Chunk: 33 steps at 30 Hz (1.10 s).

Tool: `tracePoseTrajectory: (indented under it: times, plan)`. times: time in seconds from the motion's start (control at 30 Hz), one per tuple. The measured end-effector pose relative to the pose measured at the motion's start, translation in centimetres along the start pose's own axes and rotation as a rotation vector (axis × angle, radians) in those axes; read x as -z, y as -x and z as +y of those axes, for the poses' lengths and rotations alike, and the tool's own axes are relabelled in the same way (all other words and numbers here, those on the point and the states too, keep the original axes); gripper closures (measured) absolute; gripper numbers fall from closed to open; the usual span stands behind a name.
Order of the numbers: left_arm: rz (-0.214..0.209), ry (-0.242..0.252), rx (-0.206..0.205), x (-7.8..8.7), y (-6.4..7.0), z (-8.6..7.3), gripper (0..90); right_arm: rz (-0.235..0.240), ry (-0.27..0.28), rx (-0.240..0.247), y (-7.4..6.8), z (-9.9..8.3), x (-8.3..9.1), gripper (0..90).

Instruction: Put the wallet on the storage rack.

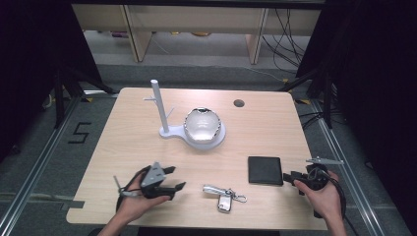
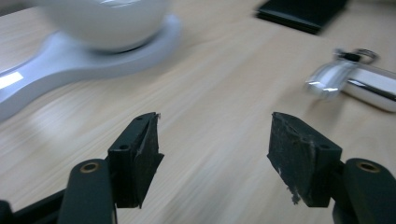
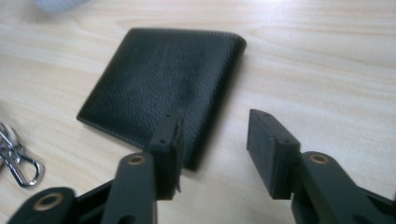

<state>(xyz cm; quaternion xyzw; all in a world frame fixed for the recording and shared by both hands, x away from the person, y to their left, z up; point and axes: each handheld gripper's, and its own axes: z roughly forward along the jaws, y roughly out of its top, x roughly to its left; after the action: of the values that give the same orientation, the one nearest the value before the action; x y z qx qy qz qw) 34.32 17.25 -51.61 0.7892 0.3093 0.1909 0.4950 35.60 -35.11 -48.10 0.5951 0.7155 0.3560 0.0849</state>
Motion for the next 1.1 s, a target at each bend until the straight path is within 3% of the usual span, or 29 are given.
tracePoseTrajectory:
  times: [0.03,0.07,0.13,0.23,0.27,0.3,0.37,0.53,0.6,0.63,0.7,0.77,0.8,0.87,0.9,0.93,0.97,1.03,1.1]
  plan:
    - [0.018,0.016,0.019,0.2,-0.4,-0.4,33.3,-0.004,-0.009,0.035,0.2,0.3,0.1,53.8]
    - [0.018,0.016,0.019,0.2,-0.4,-0.4,33.3,-0.004,-0.009,0.035,0.2,0.3,0.1,53.8]
    - [0.085,0.031,0.057,1.1,-1.5,-1.0,33.5,-0.004,-0.027,0.026,0.1,1.1,-0.3,49.8]
    - [0.104,0.060,0.071,1.3,-2.0,-0.9,33.7,0.012,-0.077,0.021,-0.1,1.8,-0.3,47.2]
    - [0.115,0.066,0.071,1.3,-2.1,-0.9,33.8,-0.042,-0.049,0.045,-0.2,1.9,-0.5,46.2]
    - [0.130,0.070,0.067,1.4,-2.1,-0.9,34.0,-0.021,-0.051,0.040,-0.2,2.0,-0.6,45.6]
    - [0.134,0.076,0.067,1.3,-2.1,-1.0,34.1,-0.014,-0.064,0.043,0.0,2.2,-0.7,45.9]
    - [0.119,0.080,0.057,1.4,-1.7,-1.2,34.5,-0.024,-0.122,-0.007,0.2,3.6,-0.8,50.9]
    - [0.125,0.074,0.054,1.4,-1.7,-1.2,34.5,-0.023,-0.124,0.006,0.4,3.7,-1.0,50.6]
    - [0.124,0.076,0.052,1.4,-1.7,-1.2,34.5,0.003,-0.186,-0.062,0.1,4.3,-1.1,50.8]
    - [0.124,0.077,0.052,1.4,-1.6,-1.1,34.5,0.003,-0.221,-0.130,-0.3,4.6,-1.5,50.6]
    - [0.122,0.078,0.052,1.4,-1.6,-1.0,34.5,-0.006,-0.253,-0.129,-0.3,5.2,-1.9,50.4]
    - [0.123,0.077,0.052,1.4,-1.6,-1.0,34.5,-0.003,-0.283,-0.158,-0.5,5.4,-2.1,50.3]
    - [0.121,0.075,0.054,1.3,-1.6,-1.1,34.5,-0.008,-0.310,-0.116,-0.1,5.7,-2.7,50.3]
    - [0.120,0.076,0.053,1.3,-1.6,-1.2,34.5,-0.001,-0.333,-0.178,-0.5,5.8,-3.0,50.2]
    - [0.116,0.077,0.055,1.3,-1.7,-1.2,34.6,-0.001,-0.330,-0.136,-0.2,5.8,-3.3,50.1]
    - [0.116,0.077,0.055,1.3,-1.7,-1.2,34.6,-0.024,-0.334,-0.134,-0.2,5.8,-3.6,50.1]
    - [0.116,0.076,0.056,1.3,-1.7,-1.2,34.6,-0.002,-0.360,-0.173,-0.5,5.9,-4.0,50.0]
    - [0.115,0.075,0.058,1.3,-1.7,-1.2,34.6,-0.013,-0.355,-0.113,-0.2,5.9,-4.6,49.8]
